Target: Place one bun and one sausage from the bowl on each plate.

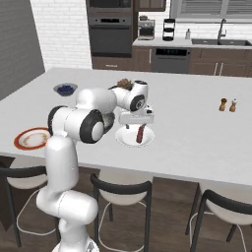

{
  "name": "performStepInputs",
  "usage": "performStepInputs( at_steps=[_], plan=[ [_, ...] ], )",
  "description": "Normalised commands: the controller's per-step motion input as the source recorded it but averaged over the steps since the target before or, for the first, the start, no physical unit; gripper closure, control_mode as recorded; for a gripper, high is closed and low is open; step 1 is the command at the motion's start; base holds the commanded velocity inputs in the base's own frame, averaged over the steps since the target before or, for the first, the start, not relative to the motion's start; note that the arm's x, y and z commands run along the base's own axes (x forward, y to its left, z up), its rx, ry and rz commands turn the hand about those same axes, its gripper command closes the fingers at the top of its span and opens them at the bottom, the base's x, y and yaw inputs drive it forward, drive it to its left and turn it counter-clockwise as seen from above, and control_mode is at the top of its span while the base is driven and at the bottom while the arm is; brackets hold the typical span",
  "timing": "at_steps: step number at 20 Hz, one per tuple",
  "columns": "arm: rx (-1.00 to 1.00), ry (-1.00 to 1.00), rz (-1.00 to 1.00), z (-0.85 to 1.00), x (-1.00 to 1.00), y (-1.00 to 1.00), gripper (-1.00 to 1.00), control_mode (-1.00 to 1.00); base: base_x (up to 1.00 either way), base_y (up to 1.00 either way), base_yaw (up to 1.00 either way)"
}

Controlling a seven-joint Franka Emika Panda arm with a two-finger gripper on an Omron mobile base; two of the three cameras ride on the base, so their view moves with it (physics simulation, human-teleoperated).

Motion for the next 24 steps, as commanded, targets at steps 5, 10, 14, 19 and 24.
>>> performStepInputs(
  at_steps=[5,10,14,19,24],
  plan=[
    [0.03,-0.09,0.11,0.65,-0.39,0.84,-1.0,-1.0,0.0,0.0,0.0],
    [0.01,-0.08,0.23,0.37,-0.12,0.98,-1.0,-1.0,0.0,0.0,0.0],
    [0.02,-0.1,0.35,0.11,0.0,1.0,-1.0,-1.0,0.0,0.0,0.0],
    [0.0,-0.07,0.37,0.0,0.25,1.0,-1.0,-1.0,0.0,0.0,0.0],
    [0.0,-0.01,0.31,-0.22,0.72,0.98,-1.0,-1.0,0.0,0.0,0.0]
  ],
)
